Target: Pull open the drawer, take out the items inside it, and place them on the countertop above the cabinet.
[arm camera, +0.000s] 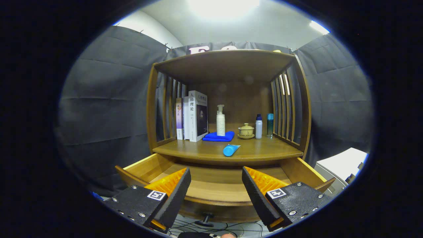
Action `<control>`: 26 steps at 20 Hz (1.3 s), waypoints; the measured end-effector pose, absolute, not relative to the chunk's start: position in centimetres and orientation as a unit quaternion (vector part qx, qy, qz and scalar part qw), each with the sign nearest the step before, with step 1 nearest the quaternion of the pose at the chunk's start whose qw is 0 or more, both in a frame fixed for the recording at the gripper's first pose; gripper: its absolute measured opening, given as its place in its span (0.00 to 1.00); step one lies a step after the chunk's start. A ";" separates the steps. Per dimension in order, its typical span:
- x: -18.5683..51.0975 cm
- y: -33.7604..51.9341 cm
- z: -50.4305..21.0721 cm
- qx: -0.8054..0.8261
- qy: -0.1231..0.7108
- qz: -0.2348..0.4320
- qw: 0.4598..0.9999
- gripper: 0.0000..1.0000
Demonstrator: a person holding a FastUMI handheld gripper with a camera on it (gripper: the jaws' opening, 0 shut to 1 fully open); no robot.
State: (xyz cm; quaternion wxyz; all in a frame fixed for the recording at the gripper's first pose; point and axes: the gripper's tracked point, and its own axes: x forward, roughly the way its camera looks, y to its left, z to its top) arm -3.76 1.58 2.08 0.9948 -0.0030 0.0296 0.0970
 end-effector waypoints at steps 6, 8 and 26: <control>-8.0 2.1 -2.6 0.000 0.053 0.109 0.993 0.95; -8.6 2.8 -5.1 -0.005 0.078 0.117 0.990 0.95; -4.4 1.6 -9.9 -0.017 0.135 0.039 0.990 0.92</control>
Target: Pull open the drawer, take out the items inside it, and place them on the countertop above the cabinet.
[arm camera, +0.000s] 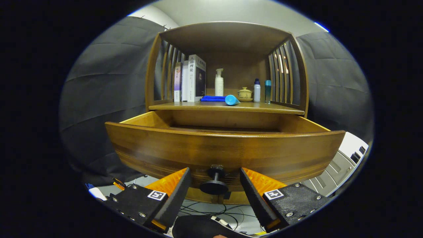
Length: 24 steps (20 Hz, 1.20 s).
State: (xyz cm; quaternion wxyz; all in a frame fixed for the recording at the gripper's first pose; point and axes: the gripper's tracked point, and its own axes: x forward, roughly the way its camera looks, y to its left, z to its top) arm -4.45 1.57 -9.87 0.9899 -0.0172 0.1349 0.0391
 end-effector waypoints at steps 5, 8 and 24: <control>-2.1 1.8 -9.6 -0.018 0.131 0.025 0.991 0.93; -0.6 1.8 -9.5 -0.013 0.132 0.018 0.991 0.93; 5.8 2.0 -9.9 -0.038 0.106 0.001 0.994 0.93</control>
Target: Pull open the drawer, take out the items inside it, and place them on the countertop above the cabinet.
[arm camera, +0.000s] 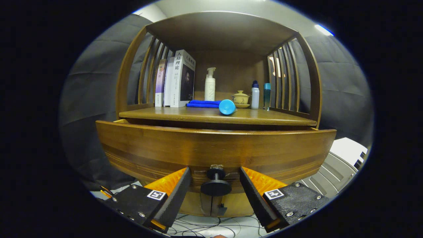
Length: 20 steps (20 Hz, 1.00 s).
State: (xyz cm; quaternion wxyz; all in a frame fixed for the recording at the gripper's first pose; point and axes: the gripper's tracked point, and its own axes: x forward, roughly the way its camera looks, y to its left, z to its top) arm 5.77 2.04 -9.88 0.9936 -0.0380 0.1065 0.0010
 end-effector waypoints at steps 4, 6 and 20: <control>7.4 2.1 -9.9 -0.036 0.109 0.001 0.993 0.92; 8.3 2.1 -9.9 -0.031 0.112 0.001 0.993 0.93; 11.3 2.4 -10.3 -0.048 0.131 0.004 0.990 0.93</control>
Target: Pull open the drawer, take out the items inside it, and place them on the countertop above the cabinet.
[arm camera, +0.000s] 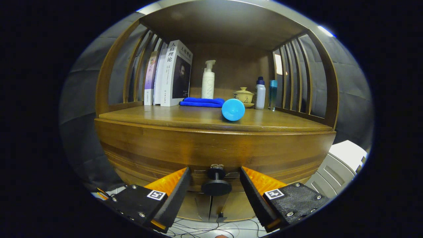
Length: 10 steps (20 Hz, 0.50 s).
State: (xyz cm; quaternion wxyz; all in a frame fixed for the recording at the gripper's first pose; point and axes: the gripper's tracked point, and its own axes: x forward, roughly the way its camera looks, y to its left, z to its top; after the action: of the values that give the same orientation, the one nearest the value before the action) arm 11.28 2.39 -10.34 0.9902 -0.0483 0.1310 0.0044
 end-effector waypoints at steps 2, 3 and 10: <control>10.5 2.6 -10.1 -0.051 0.135 0.021 0.989 0.93; 9.9 2.4 -9.6 -0.053 0.133 0.024 0.989 0.93; 5.1 2.1 -2.7 -0.010 0.087 0.055 0.995 0.93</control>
State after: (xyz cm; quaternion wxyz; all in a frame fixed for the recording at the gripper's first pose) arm 5.09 2.07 -2.72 0.9947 -0.0103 0.0866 0.0553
